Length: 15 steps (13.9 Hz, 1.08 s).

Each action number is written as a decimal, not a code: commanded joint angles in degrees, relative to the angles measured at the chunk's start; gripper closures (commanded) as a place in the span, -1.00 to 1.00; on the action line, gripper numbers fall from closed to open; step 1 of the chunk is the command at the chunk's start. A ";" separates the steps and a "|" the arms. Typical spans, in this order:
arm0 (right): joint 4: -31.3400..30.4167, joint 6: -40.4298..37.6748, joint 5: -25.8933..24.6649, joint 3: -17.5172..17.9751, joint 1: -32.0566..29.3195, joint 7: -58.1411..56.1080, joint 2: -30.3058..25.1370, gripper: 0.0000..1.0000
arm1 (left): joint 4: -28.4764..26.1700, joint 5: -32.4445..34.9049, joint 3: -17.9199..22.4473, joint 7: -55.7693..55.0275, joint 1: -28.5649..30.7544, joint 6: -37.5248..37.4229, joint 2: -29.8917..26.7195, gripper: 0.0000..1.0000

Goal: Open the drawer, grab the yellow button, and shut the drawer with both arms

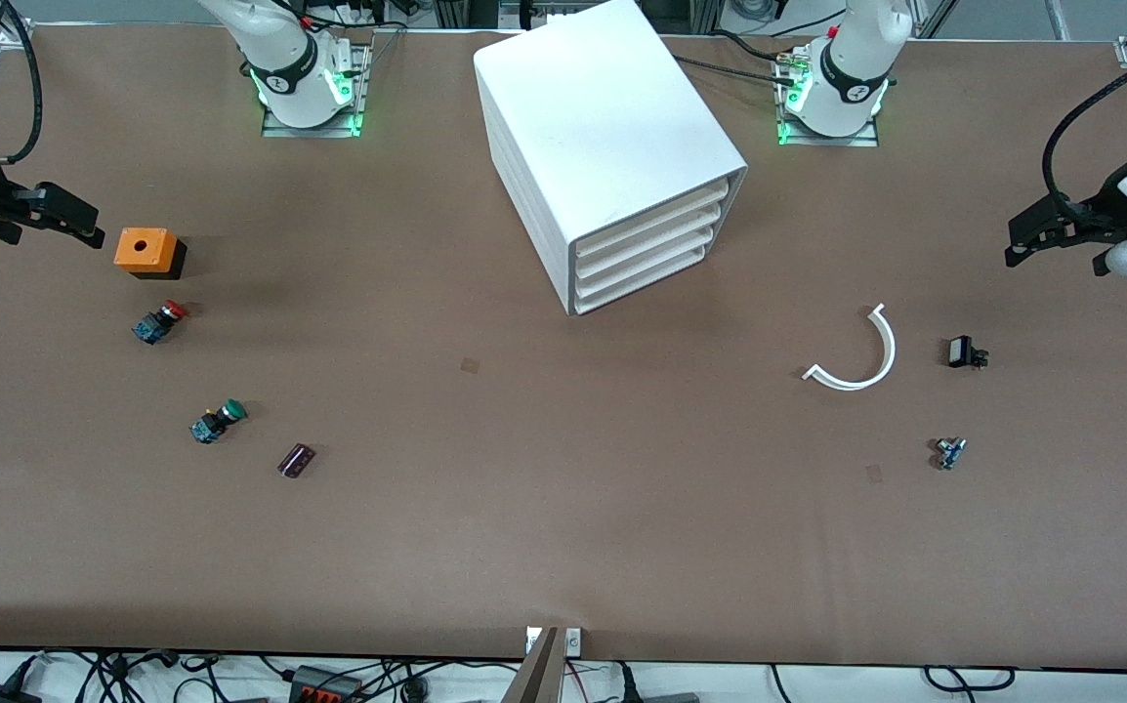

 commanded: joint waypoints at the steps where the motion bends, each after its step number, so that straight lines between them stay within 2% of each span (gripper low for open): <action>1: -0.16 0.44 -0.16 0.26 -0.32 -0.97 -0.14 -1.00 | -1.35 1.06 0.50 -0.22 -0.50 -0.39 -1.68 -1.00; 12: 0.63 0.88 0.02 0.34 -0.06 -0.88 0.82 -1.00 | -0.73 0.45 0.33 -0.31 0.02 -1.71 -0.11 -1.00; 15: 0.63 1.66 0.19 0.43 2.92 -0.18 2.57 -1.00 | -0.30 -2.44 -0.29 -0.05 -0.94 -8.20 0.95 -1.00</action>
